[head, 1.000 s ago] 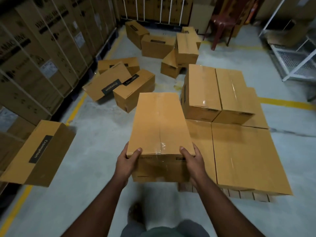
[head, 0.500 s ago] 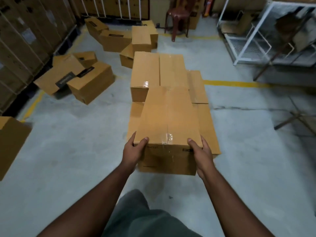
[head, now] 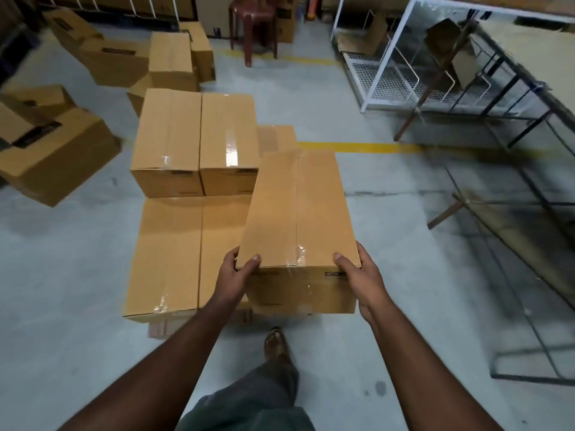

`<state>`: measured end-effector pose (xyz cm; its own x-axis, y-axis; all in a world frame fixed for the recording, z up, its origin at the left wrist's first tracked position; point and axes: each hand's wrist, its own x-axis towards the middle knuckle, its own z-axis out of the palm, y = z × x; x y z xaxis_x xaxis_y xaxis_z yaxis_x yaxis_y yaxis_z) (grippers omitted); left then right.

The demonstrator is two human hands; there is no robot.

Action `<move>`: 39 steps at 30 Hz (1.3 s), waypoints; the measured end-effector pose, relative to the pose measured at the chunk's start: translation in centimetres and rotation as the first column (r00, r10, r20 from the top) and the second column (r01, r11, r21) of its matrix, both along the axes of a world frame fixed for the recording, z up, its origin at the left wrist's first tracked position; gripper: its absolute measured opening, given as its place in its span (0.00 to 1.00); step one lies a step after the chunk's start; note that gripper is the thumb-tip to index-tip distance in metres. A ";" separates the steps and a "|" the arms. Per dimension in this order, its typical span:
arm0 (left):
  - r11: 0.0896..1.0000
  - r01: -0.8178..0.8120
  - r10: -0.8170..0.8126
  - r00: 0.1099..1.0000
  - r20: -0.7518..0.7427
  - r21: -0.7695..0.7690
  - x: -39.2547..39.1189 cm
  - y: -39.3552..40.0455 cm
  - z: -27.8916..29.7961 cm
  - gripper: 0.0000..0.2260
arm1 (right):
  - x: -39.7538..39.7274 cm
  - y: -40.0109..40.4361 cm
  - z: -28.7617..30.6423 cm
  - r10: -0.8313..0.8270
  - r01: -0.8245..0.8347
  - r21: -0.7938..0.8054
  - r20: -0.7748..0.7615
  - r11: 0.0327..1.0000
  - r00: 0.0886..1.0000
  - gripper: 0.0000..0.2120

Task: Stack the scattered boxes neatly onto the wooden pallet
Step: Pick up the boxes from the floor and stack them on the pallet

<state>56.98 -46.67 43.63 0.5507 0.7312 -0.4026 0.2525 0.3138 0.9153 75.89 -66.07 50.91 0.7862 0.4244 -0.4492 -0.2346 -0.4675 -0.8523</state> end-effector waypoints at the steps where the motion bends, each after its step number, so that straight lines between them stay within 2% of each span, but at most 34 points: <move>1: 1.000 0.004 -0.004 1.000 -0.013 -0.021 1.8 0.1 -0.3 0.29 | 2.2 0.2 0.0 0.021 -0.022 -0.015 -0.013 1.000 1.000 0.27; 5: 0.993 0.051 -0.056 0.998 -0.042 -0.103 8.1 1.4 0.0 0.33 | 9.8 1.2 0.4 0.068 -0.073 -0.049 -0.100 0.996 0.993 0.28; 8: 0.990 0.061 -0.068 0.996 -0.051 -0.130 12.2 3.3 1.0 0.32 | 13.9 2.6 0.6 0.065 -0.071 -0.031 -0.170 0.997 0.983 0.28; 13: 0.998 0.037 -0.039 0.998 -0.046 -0.052 19.6 7.0 2.4 0.28 | 20.6 6.4 0.2 0.039 -0.023 0.083 -0.206 0.996 0.978 0.23; 17: 0.999 0.032 -0.035 0.995 -0.098 -0.028 26.3 11.5 1.0 0.30 | 28.0 11.4 -2.0 0.072 -0.047 0.124 -0.202 0.991 0.977 0.24; 20: 0.999 0.002 -0.008 0.990 -0.142 -0.047 31.7 15.9 -1.6 0.31 | 34.6 16.1 -5.5 0.118 -0.086 0.149 -0.228 0.985 0.967 0.26; 24: 0.994 -0.070 0.051 0.974 -0.221 -0.078 38.3 21.7 -6.1 0.27 | 43.3 22.4 -12.0 0.256 -0.236 0.105 -0.284 0.966 0.924 0.28; 27: 0.991 -0.100 0.071 0.959 -0.274 -0.093 42.3 25.5 -9.7 0.27 | 48.1 26.7 -17.0 0.294 -0.278 0.096 -0.328 0.956 0.898 0.29; 31: 0.987 -0.120 0.080 0.942 -0.325 -0.104 46.2 29.2 -14.0 0.27 | 52.4 31.0 -23.2 0.314 -0.295 0.107 -0.367 0.949 0.876 0.31; 35: 0.995 -0.082 0.058 0.920 -0.387 -0.047 48.1 31.7 -17.1 0.27 | 53.8 33.7 -28.0 0.300 -0.282 0.104 -0.379 0.954 0.875 0.31; 37: 0.997 -0.038 0.064 0.861 -0.505 0.061 48.6 32.7 -18.3 0.31 | 53.8 34.9 -30.0 0.296 -0.279 0.101 -0.378 0.955 0.877 0.31; 39: 0.979 0.060 0.088 0.742 -0.664 0.197 49.0 33.7 -19.5 0.33 | 53.9 36.1 -31.6 0.292 -0.272 0.107 -0.384 0.956 0.876 0.32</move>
<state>105.98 -12.96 24.12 0.1840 0.8392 -0.5118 0.8170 0.1589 0.5544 129.77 -29.96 19.33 0.3946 0.6305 -0.6684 -0.4175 -0.5249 -0.7417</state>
